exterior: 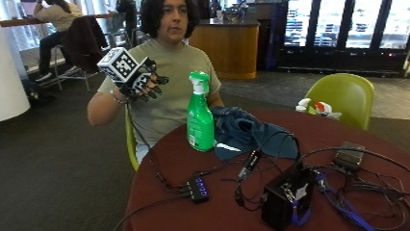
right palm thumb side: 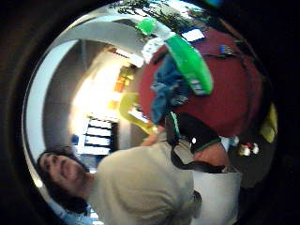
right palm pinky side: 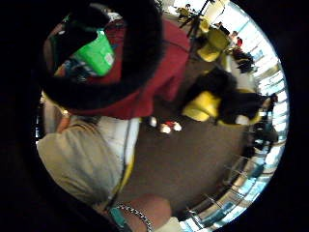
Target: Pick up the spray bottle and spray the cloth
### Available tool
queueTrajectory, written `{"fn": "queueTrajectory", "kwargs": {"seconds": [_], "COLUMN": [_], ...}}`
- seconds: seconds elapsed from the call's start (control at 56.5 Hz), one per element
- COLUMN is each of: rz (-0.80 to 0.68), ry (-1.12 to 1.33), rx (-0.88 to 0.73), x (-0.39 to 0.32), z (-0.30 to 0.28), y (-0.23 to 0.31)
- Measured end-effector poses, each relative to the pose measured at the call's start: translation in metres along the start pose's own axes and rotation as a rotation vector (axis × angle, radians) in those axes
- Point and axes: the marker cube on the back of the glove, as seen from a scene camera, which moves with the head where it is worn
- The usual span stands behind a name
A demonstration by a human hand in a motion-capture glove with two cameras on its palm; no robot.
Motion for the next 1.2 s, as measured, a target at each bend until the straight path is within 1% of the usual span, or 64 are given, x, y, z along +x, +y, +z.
{"fn": "queueTrajectory", "kwargs": {"seconds": [0.053,0.124,0.23,0.39,0.478,0.531,0.602,0.691,0.762,0.85,0.992,1.098,1.204], "rz": [-0.021,-0.039,-0.024,0.061,0.066,0.071,0.136,0.086,0.099,0.123,0.111,0.141,0.127], "ry": [-0.094,-0.17,-0.245,-0.308,-0.315,-0.322,-0.366,-0.413,-0.403,-0.369,-0.367,-0.388,-0.395], "rx": [0.003,0.051,0.19,0.284,0.423,0.476,0.555,0.698,0.785,0.816,0.877,0.846,0.823], "x": [-0.006,-0.012,-0.021,-0.029,-0.026,-0.024,-0.025,-0.023,-0.023,-0.027,-0.028,-0.027,-0.024], "z": [0.009,0.022,0.04,0.058,0.065,0.067,0.069,0.073,0.075,0.082,0.079,0.08,0.08], "y": [-0.004,-0.015,-0.033,-0.067,-0.088,-0.097,-0.105,-0.116,-0.124,-0.126,-0.139,-0.138,-0.137]}}
